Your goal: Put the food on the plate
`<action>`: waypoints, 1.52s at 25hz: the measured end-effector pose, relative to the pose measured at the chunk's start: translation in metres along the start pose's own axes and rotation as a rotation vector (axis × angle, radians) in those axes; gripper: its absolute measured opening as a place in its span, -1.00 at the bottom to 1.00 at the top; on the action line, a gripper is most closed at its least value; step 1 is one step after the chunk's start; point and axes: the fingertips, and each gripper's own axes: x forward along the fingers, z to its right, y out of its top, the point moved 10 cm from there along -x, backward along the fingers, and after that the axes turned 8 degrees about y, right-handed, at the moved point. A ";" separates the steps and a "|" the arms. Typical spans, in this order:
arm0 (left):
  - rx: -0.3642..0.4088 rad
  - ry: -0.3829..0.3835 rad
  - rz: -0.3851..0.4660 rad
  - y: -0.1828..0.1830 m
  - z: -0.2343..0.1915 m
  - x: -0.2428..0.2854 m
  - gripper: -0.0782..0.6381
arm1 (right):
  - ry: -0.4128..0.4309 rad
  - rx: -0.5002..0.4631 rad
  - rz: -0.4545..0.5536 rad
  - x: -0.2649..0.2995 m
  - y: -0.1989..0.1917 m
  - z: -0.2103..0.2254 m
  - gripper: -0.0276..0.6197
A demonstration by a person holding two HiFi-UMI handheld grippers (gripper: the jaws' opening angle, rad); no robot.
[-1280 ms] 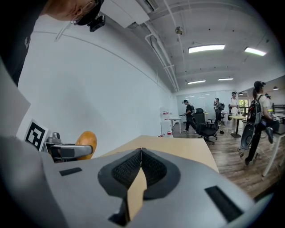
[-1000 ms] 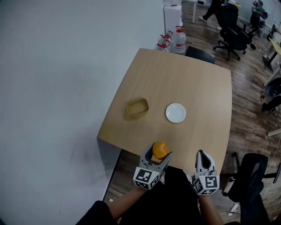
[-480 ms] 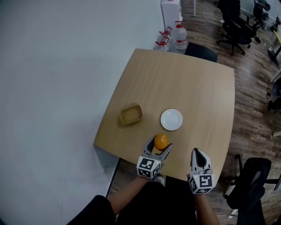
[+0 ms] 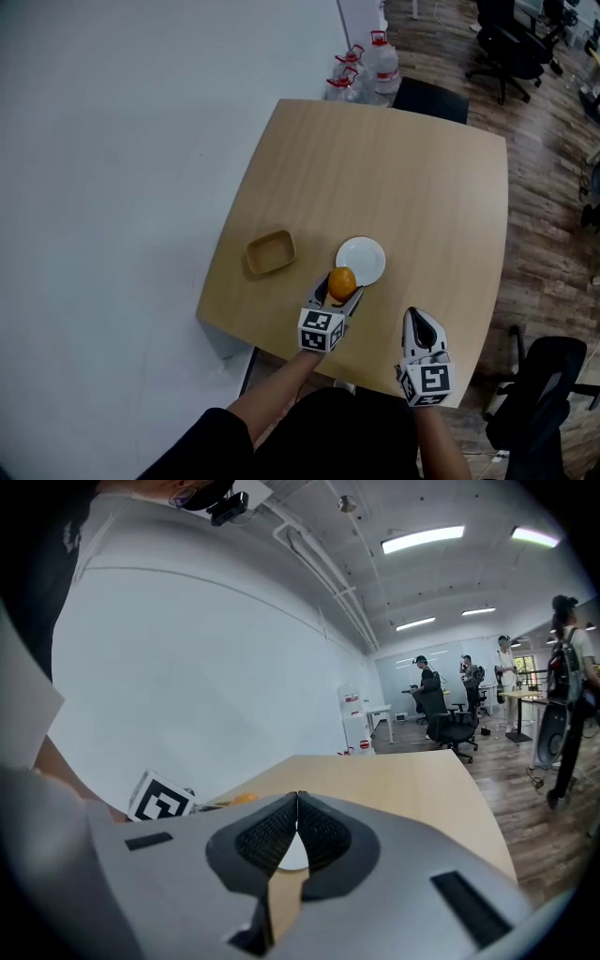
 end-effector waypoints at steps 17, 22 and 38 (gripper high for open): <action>0.012 0.009 -0.290 -0.028 -0.016 0.109 0.14 | 0.037 0.030 -0.081 0.026 0.006 0.028 -0.73; -0.009 0.020 -0.365 -0.039 -0.023 0.124 0.14 | 0.028 0.045 -0.099 0.024 -0.004 0.029 -0.73; 0.025 -0.032 -0.398 -0.037 -0.019 0.133 0.15 | 0.039 0.041 -0.117 0.010 -0.012 0.014 -0.73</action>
